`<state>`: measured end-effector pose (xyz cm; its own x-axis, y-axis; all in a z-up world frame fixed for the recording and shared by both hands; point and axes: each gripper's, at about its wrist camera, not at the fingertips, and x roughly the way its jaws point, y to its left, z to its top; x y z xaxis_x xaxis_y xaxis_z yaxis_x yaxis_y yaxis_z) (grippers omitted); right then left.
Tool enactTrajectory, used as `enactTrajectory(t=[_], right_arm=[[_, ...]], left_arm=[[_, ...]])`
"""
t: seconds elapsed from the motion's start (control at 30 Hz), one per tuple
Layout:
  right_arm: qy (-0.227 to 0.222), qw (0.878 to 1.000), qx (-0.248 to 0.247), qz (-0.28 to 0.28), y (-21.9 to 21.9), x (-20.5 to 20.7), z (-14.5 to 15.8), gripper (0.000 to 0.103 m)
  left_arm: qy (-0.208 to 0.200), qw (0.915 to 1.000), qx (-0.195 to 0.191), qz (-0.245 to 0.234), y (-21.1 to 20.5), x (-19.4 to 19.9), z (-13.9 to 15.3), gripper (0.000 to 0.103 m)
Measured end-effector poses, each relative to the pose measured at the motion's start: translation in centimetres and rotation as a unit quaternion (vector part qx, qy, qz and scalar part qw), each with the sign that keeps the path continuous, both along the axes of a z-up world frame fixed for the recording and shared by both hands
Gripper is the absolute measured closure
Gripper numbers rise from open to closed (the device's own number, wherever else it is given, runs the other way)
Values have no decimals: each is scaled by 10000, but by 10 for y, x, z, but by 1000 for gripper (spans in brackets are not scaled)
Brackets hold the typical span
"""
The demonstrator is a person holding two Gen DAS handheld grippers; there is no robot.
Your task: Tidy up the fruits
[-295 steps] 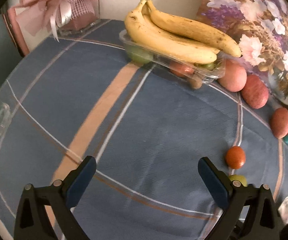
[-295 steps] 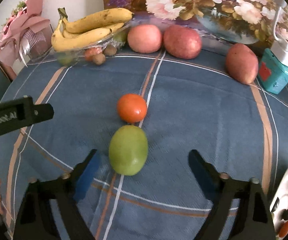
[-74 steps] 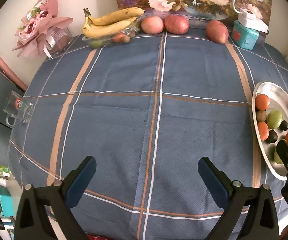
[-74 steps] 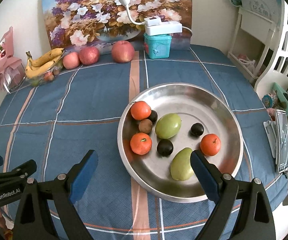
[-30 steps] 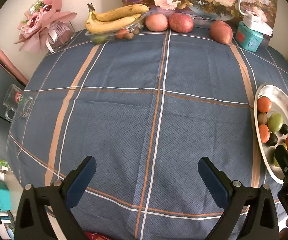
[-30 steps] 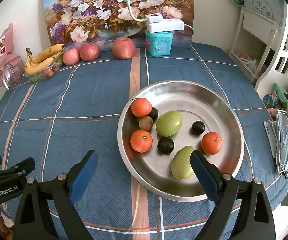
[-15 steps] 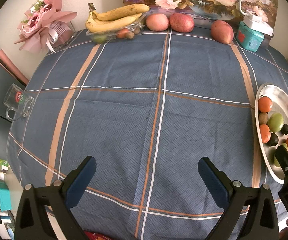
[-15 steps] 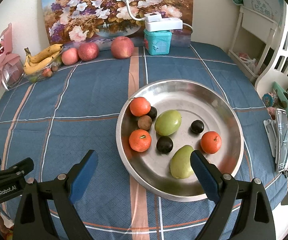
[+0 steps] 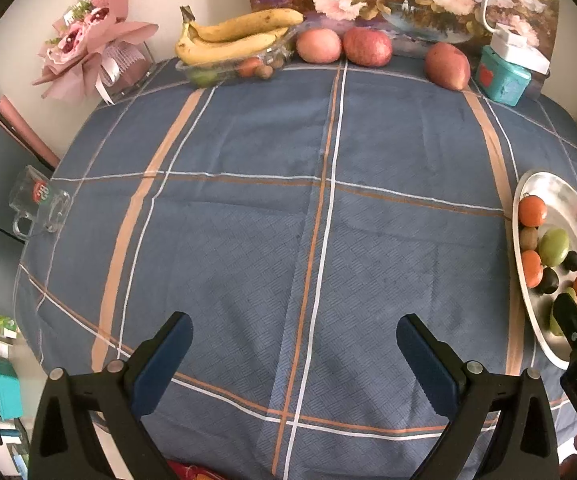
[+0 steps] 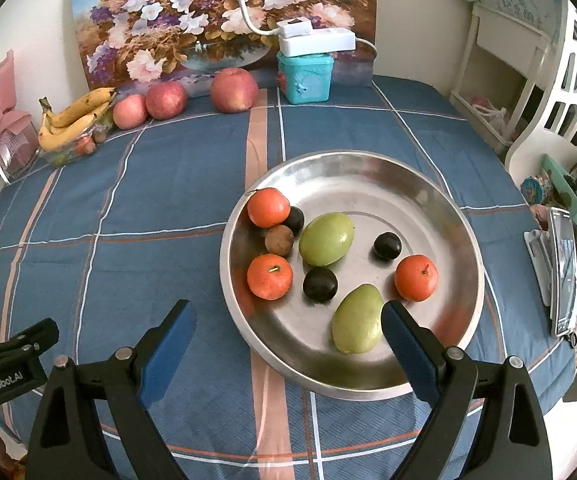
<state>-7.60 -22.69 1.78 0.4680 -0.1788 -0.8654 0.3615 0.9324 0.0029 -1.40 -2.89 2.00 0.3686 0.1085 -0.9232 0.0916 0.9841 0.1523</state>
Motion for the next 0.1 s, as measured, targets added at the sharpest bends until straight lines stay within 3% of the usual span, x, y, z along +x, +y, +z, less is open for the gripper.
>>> enactTrajectory(t=[0.1], right_arm=[[15,10000,15,-20,-1,0,-1,9]], left_arm=[[35,10000,-69,-25,1,1,0,0]])
